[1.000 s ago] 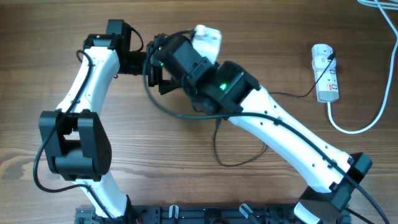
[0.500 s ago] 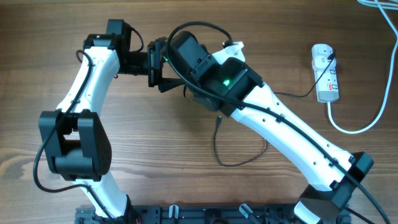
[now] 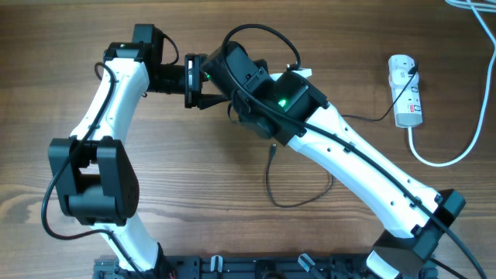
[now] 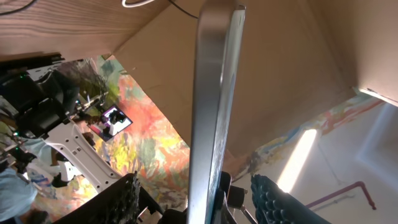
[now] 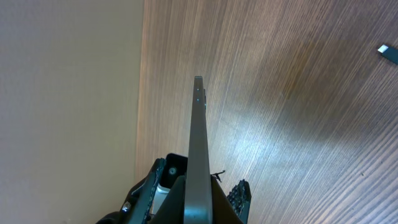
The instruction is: Plug charger to phone and switch on socket
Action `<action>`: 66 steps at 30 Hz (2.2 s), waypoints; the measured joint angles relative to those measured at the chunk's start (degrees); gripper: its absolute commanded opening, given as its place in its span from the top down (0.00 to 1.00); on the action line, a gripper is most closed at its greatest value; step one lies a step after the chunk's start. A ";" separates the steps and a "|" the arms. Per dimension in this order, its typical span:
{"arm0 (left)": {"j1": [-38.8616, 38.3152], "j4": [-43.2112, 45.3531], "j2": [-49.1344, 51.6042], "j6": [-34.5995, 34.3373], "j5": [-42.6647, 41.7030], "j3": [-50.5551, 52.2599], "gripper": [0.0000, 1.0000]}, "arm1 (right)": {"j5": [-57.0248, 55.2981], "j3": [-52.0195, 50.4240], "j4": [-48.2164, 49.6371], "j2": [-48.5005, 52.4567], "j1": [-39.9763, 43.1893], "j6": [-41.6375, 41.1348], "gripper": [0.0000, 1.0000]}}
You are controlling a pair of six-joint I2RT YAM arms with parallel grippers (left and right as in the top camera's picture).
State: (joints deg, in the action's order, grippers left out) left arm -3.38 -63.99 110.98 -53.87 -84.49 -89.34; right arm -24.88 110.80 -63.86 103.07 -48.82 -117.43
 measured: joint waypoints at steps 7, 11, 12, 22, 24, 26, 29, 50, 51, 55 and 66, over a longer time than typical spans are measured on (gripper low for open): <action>0.00 0.00 0.00 -0.31 0.00 0.00 0.43 | 0.74 0.00 0.02 0.00 0.00 0.00 0.96; 0.00 0.00 0.00 -0.33 0.00 0.00 0.52 | 1.33 -0.02 0.02 0.00 0.00 -0.02 0.96; 0.00 -0.02 0.00 -0.44 0.00 0.00 0.52 | 1.38 -0.02 0.02 0.00 0.00 -0.04 0.96; 0.00 0.00 0.00 -0.50 0.00 0.00 0.68 | 2.82 -0.02 2.05 0.00 0.00 -0.42 0.95; 0.00 0.00 0.00 -0.52 0.00 0.00 0.67 | 2.86 -0.02 2.03 0.00 0.00 -0.42 0.95; 0.00 0.00 0.00 -0.52 0.00 0.00 0.67 | 2.86 -0.02 2.03 0.00 0.00 -0.42 0.95; 0.00 0.00 0.00 -0.52 0.00 0.00 0.67 | 2.86 -0.02 1.99 0.00 0.00 -0.42 0.95; -0.04 0.11 -0.02 -0.52 0.68 0.00 0.96 | 3.19 -0.02 1.07 0.00 0.00 0.83 0.34; -0.04 0.11 -0.02 -0.52 0.72 0.00 0.96 | 3.19 -0.02 0.98 0.00 0.00 1.70 0.29; -0.04 0.15 -0.02 -0.52 2.47 0.00 0.96 | 2.49 -0.02 -1.29 0.00 0.00 6.78 0.08; -0.04 6.64 -0.02 2.82 4.15 0.07 0.96 | 2.29 -0.02 -15.52 -7.65 10.03 30.84 0.00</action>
State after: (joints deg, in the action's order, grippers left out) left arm -3.42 -57.34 110.96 -51.05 -80.34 -89.27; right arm -22.59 110.78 -79.37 95.42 -38.79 -86.59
